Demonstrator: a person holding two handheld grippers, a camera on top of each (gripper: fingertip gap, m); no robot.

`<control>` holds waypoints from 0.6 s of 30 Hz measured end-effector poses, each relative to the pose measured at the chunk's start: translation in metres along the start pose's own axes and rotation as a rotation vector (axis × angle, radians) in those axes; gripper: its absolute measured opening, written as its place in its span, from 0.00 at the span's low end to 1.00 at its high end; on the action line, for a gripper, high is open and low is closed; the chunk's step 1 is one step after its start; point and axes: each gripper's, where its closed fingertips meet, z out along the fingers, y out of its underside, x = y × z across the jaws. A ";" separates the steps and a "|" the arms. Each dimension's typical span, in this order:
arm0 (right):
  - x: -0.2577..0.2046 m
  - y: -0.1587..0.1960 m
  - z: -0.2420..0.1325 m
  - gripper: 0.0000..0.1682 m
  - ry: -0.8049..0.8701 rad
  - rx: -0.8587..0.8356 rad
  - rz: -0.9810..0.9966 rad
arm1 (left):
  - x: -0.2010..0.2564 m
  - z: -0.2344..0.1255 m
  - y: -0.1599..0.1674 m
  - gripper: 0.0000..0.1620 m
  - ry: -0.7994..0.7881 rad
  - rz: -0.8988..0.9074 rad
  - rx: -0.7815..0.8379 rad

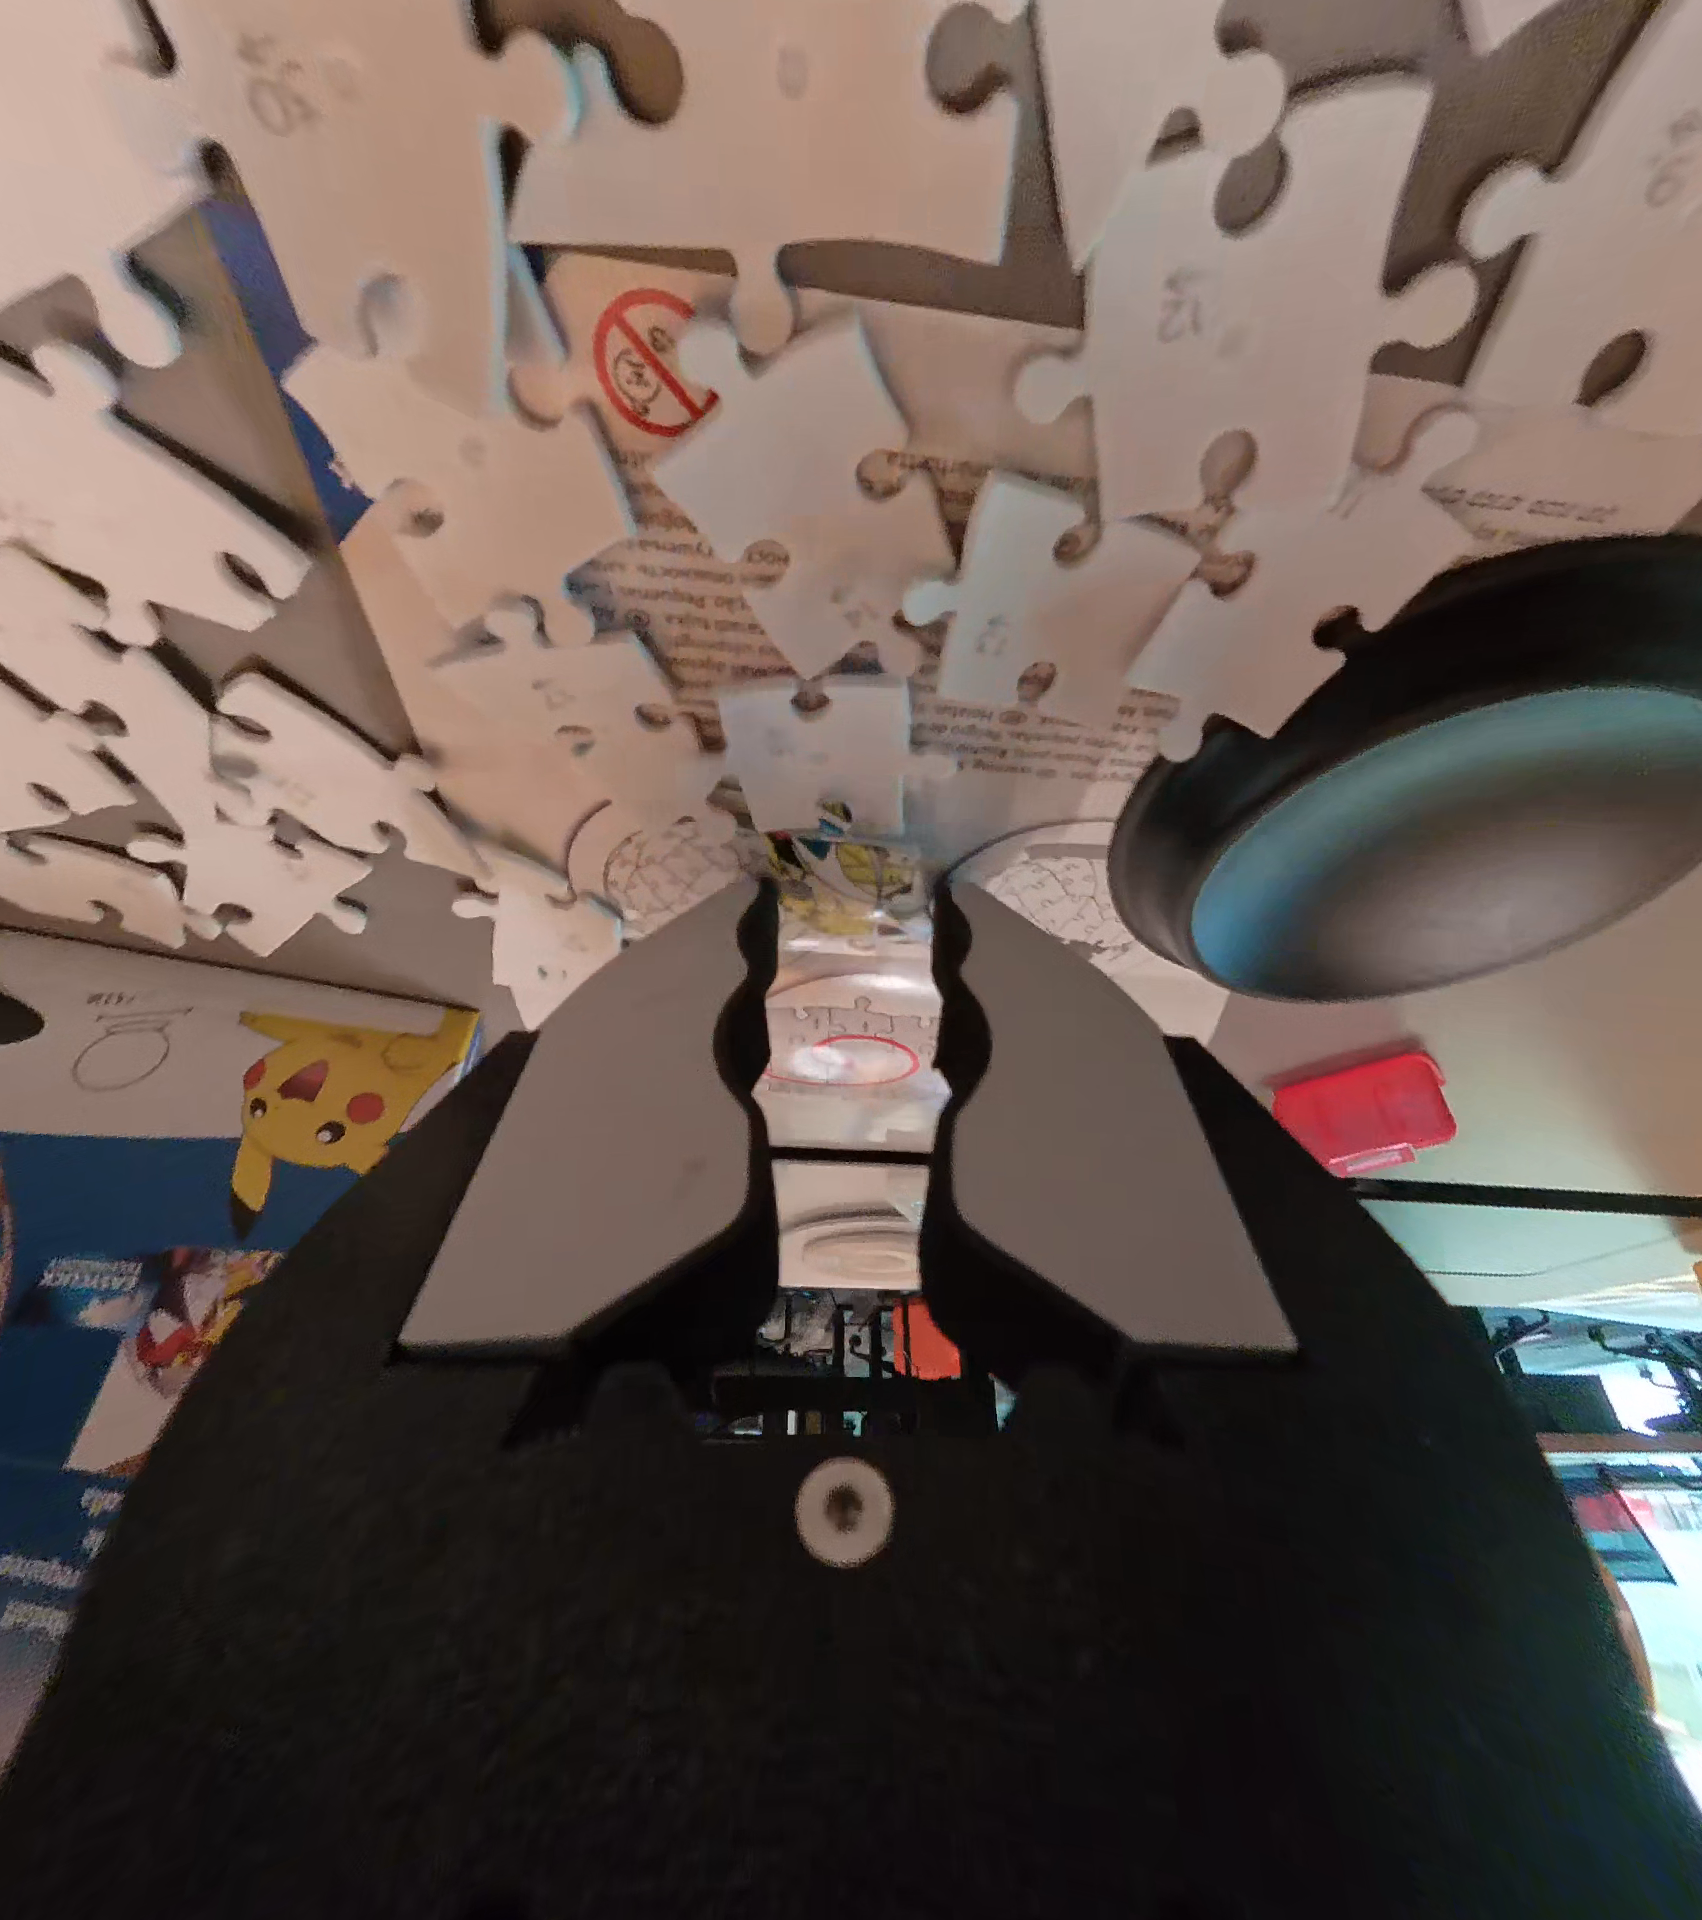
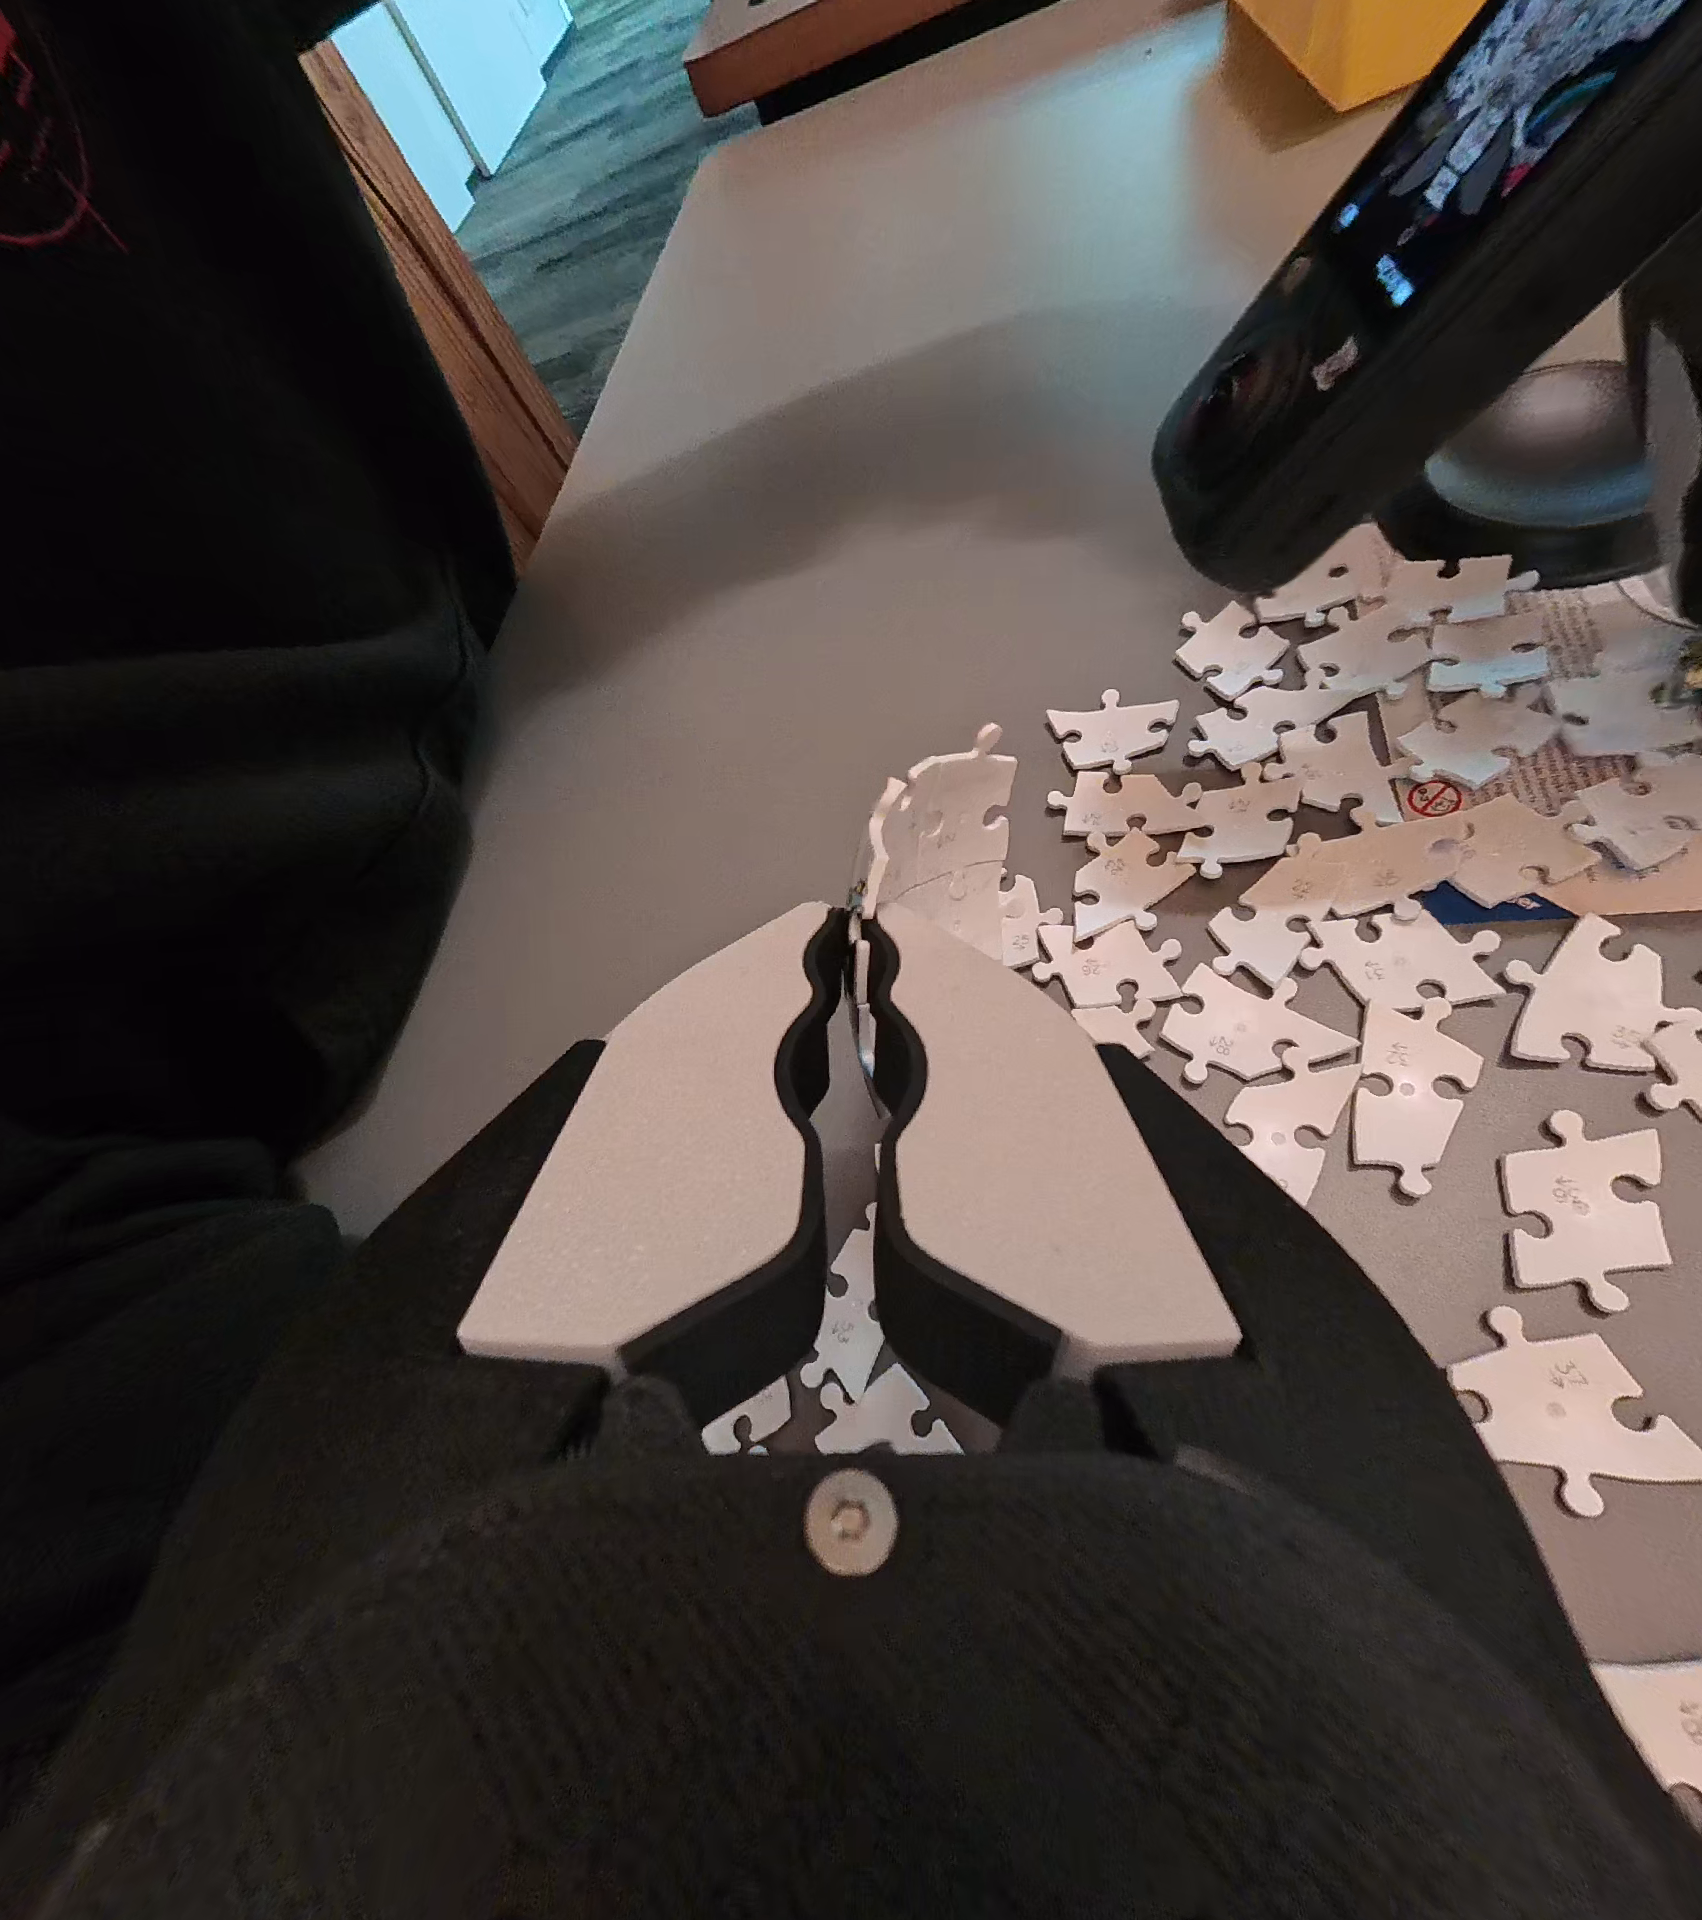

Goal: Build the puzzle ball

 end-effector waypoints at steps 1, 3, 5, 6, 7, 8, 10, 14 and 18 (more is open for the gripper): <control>0.000 0.000 0.000 0.02 0.000 0.002 -0.001 | -0.001 -0.001 -0.003 0.17 -0.008 -0.008 0.014; 0.000 -0.002 -0.001 0.02 0.002 0.014 -0.005 | -0.006 -0.007 -0.004 0.17 -0.053 -0.026 0.004; 0.000 -0.006 -0.002 0.02 -0.002 0.042 0.006 | -0.008 -0.020 0.005 0.17 -0.095 -0.061 -0.045; 0.000 -0.010 -0.003 0.02 -0.013 0.066 0.018 | -0.009 -0.030 0.011 0.17 -0.126 -0.088 -0.071; -0.001 -0.015 -0.004 0.02 -0.029 0.097 0.031 | -0.009 -0.042 0.018 0.17 -0.163 -0.123 -0.098; -0.001 -0.021 -0.004 0.02 -0.042 0.129 0.044 | -0.008 -0.056 0.024 0.17 -0.205 -0.168 -0.119; -0.002 -0.032 -0.004 0.02 -0.067 0.177 0.078 | 0.001 -0.085 0.019 0.17 -0.294 -0.263 -0.111; -0.004 -0.042 0.004 0.02 -0.128 0.192 0.160 | 0.036 -0.124 -0.052 0.17 -0.434 -0.338 -0.021; -0.001 -0.045 0.024 0.02 -0.088 0.099 0.123 | 0.088 -0.108 -0.146 0.18 -0.418 -0.281 -0.035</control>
